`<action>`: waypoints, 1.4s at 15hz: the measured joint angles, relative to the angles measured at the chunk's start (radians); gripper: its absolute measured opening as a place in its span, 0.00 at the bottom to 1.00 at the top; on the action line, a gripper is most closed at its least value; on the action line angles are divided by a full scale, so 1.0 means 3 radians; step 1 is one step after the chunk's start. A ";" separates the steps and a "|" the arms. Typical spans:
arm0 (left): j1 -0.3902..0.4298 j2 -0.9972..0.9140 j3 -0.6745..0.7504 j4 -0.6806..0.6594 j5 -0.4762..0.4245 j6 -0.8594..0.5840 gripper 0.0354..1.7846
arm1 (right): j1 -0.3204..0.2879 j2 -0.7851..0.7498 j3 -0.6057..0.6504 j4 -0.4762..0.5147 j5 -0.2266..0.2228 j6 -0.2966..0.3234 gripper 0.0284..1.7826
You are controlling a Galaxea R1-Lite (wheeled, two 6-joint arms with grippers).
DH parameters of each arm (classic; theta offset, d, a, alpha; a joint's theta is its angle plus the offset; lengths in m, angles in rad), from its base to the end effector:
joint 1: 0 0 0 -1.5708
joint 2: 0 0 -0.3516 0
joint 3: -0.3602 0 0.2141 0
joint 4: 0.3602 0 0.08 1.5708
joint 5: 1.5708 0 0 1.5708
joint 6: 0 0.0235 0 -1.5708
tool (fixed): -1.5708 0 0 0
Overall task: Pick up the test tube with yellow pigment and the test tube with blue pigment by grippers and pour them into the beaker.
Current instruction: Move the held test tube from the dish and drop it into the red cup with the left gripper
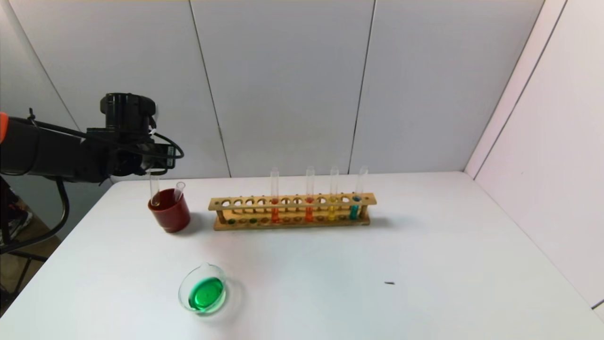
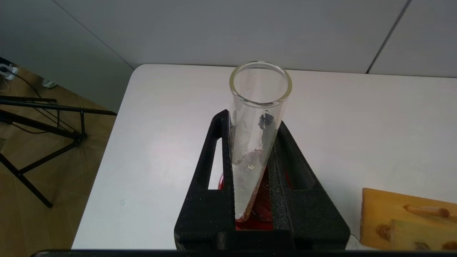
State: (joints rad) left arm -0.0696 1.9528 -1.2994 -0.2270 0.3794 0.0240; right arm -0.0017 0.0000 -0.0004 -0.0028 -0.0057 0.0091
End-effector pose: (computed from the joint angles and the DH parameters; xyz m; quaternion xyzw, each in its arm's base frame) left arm 0.4283 -0.0211 0.2223 0.0587 0.2081 0.1483 0.9650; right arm -0.0478 -0.0001 0.0759 0.0046 -0.0016 -0.0037 1.0000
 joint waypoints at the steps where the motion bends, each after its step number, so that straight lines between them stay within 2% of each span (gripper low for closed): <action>1: 0.0016 0.0045 -0.0008 -0.0026 0.0001 -0.0004 0.16 | 0.0000 0.0000 0.0000 0.0000 0.0000 -0.0001 0.95; 8: 0.0019 0.0208 0.0065 -0.0168 -0.0013 -0.0034 0.16 | 0.0000 0.0000 0.0001 0.0000 -0.0001 0.0000 0.95; 14: -0.0009 0.0245 0.0411 -0.0500 0.0004 -0.0021 0.18 | 0.0000 0.0000 0.0001 0.0000 -0.0001 -0.0001 0.95; 17: -0.0024 0.0230 0.0507 -0.0600 0.0013 -0.0015 0.32 | 0.0000 0.0000 0.0001 0.0000 -0.0001 0.0000 0.95; 21: -0.0065 0.0086 0.0561 -0.0672 0.0025 0.0082 0.70 | 0.0000 0.0000 0.0001 0.0000 -0.0001 0.0000 0.95</action>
State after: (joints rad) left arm -0.0889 1.9785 -1.1311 -0.4285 0.3868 0.0485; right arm -0.0017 0.0000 0.0000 -0.0028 -0.0062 0.0091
